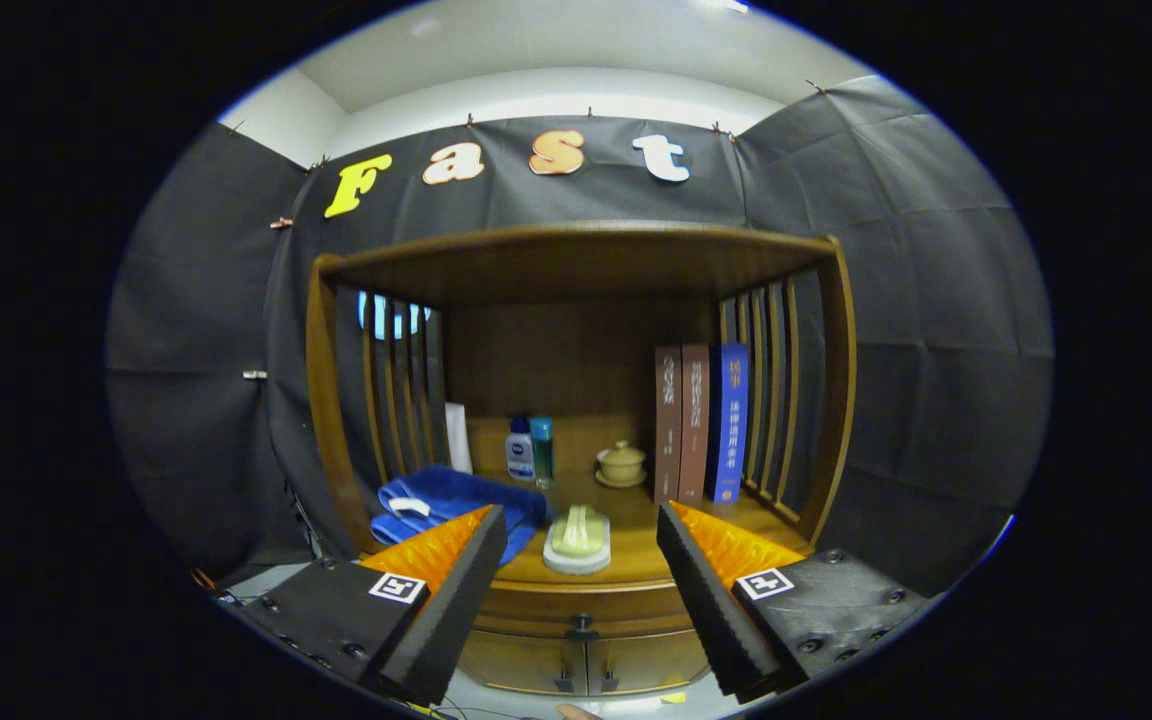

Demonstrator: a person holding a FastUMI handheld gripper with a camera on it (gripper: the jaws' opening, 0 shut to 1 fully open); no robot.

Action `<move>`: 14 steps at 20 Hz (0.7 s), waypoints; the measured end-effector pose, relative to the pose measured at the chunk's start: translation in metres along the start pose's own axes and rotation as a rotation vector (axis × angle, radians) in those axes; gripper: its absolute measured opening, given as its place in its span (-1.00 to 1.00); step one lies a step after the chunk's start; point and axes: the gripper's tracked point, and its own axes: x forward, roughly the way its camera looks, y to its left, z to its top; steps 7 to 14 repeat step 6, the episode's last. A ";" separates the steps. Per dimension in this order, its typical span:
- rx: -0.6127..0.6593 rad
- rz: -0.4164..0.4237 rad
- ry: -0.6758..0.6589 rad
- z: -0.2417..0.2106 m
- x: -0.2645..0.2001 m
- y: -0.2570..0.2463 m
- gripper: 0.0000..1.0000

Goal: Pull open the drawer, take out the items inside it, and place them on the countertop above the cabinet.

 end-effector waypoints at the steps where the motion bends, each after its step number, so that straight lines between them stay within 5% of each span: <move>1: 0.009 0.009 -0.006 0.015 -0.004 0.003 0.94; 5: 0.046 0.039 -0.006 0.051 -0.018 0.009 0.94; 14: 0.040 0.045 0.005 0.052 -0.020 0.011 0.94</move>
